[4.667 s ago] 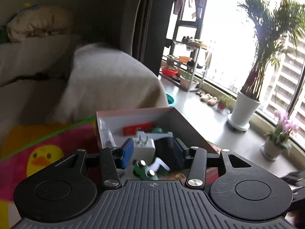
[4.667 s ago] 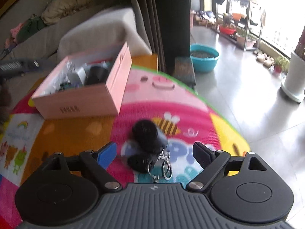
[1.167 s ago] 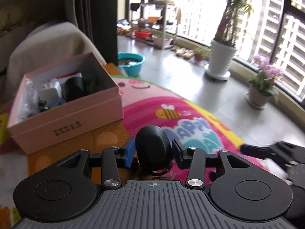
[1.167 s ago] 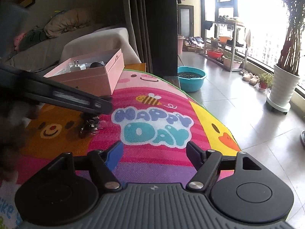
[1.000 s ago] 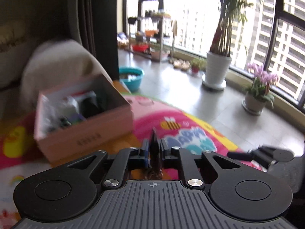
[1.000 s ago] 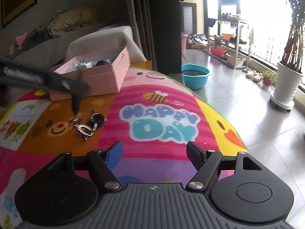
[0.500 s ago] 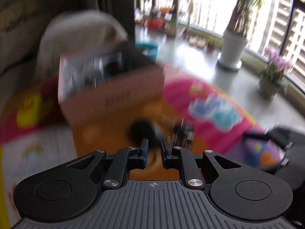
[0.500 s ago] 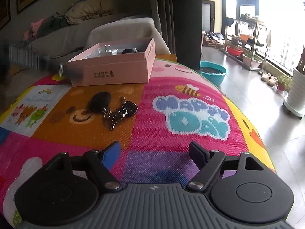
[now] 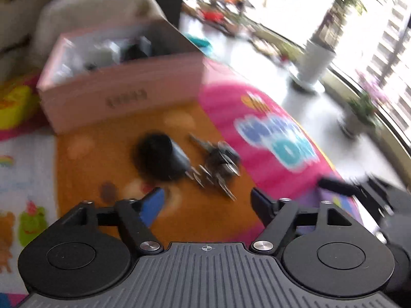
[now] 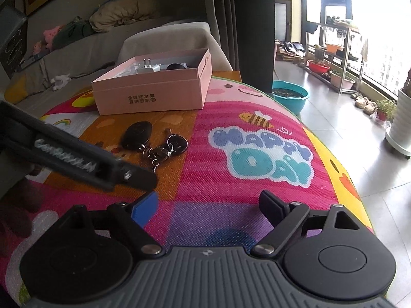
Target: Organize rigid objects
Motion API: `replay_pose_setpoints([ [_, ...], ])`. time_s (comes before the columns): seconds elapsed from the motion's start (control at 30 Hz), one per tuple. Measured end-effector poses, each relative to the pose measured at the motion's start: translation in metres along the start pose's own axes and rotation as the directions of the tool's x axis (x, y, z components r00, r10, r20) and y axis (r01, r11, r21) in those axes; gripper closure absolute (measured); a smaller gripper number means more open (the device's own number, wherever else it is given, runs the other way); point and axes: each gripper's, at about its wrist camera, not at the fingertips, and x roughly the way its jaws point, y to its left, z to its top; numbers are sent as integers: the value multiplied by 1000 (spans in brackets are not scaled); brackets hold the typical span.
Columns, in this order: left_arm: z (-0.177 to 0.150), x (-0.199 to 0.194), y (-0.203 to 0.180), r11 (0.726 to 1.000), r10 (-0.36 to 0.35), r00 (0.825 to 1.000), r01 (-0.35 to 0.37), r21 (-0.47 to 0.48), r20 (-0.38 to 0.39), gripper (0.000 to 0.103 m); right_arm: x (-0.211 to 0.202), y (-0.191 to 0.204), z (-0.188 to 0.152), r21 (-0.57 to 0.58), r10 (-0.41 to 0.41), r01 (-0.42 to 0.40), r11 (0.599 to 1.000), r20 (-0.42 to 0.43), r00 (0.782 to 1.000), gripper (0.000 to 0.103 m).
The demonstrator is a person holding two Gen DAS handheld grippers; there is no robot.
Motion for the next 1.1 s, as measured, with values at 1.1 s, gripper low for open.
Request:
replay_pose_setpoints([
  [1.1, 132, -107, -7, 945, 92, 913, -206, 254, 397, 60, -4, 0, -3, 8, -14, 14, 1000, -2, 1000, 14],
])
